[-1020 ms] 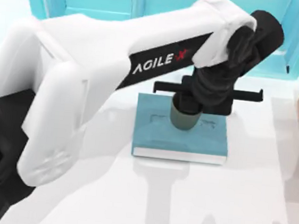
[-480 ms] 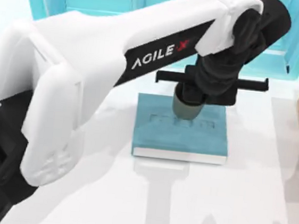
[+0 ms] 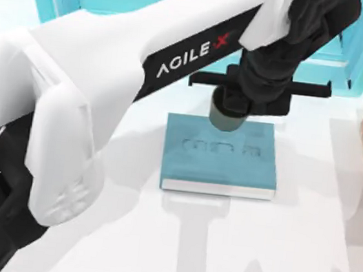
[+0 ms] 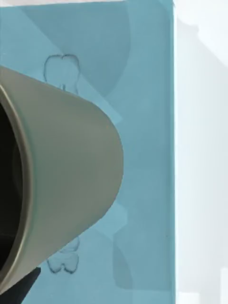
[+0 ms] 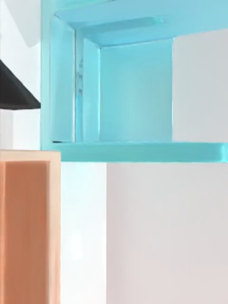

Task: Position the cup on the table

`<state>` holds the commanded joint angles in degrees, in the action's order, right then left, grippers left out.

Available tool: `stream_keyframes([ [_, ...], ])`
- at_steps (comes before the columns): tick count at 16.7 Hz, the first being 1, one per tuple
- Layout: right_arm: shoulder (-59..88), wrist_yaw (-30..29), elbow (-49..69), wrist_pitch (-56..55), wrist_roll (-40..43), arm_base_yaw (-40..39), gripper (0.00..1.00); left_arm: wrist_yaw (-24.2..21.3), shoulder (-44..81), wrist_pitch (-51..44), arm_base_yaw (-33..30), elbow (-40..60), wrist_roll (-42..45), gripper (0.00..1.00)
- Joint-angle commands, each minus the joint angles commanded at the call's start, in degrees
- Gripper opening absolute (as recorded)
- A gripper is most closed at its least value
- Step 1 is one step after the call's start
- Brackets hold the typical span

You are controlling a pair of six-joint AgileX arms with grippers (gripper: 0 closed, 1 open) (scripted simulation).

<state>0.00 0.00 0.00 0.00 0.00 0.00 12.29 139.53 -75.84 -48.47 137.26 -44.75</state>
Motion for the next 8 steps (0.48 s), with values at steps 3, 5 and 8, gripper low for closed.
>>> stream_keyframes([
  [3,0.0,0.0,0.0,0.0,0.0,0.0,1.0,-0.8,-2.1,0.3,2.0,-2.1,1.9,0.0],
  [5,0.0,0.0,0.0,0.0,0.0,0.0,1.0,-2.4,-5.9,0.7,5.7,-6.6,5.3,0.0],
  [8,0.0,0.0,0.0,0.0,0.0,0.0,1.0,-5.7,-13.1,1.0,13.5,-17.2,12.3,0.0],
])
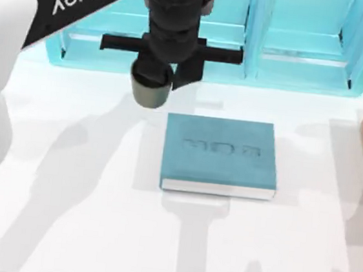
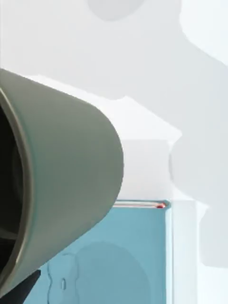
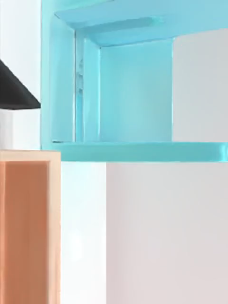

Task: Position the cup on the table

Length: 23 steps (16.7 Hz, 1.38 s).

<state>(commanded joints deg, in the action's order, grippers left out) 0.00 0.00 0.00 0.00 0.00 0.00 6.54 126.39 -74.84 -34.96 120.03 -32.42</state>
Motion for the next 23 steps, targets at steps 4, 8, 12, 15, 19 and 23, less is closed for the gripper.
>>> stream_keyframes([
  [4,0.0,0.0,0.0,0.0,0.0,0.0,1.0,-4.9,-10.6,0.3,11.6,-16.7,10.6,0.0],
  [8,0.0,0.0,0.0,0.0,0.0,0.0,1.0,-8.3,-17.7,0.4,19.5,-25.7,18.0,0.0],
  [12,0.0,0.0,0.0,0.0,0.0,0.0,1.0,-8.7,-18.5,0.3,20.4,-26.6,18.8,0.0],
  [15,0.0,0.0,0.0,0.0,0.0,0.0,1.0,-8.5,-18.2,1.3,20.2,-27.3,19.1,0.0],
  [19,0.0,0.0,0.0,0.0,0.0,0.0,1.0,-8.7,-17.6,9.0,21.1,-33.9,19.5,0.0],
  [23,0.0,0.0,0.0,0.0,0.0,0.0,1.0,-8.7,-16.8,14.5,21.6,-39.0,20.1,0.0],
])
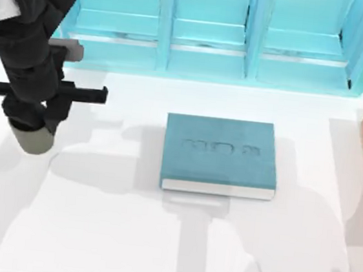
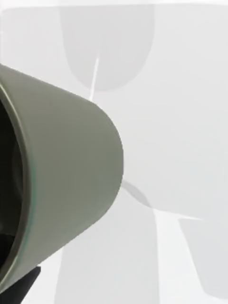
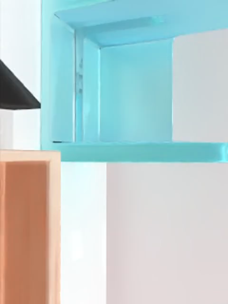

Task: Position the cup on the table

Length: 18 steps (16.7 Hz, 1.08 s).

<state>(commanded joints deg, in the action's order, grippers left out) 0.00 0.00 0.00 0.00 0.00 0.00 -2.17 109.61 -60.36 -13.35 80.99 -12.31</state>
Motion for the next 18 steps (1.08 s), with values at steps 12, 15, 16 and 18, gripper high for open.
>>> stream_keyframes([
  [12,0.0,0.0,0.0,0.0,0.0,0.0,1.0,0.0,0.0,0.0,0.0,0.0,0.0,0.68],
  [15,0.0,0.0,0.0,0.0,0.0,0.0,1.0,0.0,0.0,0.0,0.0,0.0,0.0,0.9],
  [16,0.0,0.0,0.0,0.0,0.0,0.0,1.0,0.0,0.0,0.0,0.0,0.0,0.0,0.98],
  [18,0.0,0.0,0.0,0.0,0.0,0.0,1.0,0.0,0.0,0.0,0.0,0.0,0.0,1.0],
])
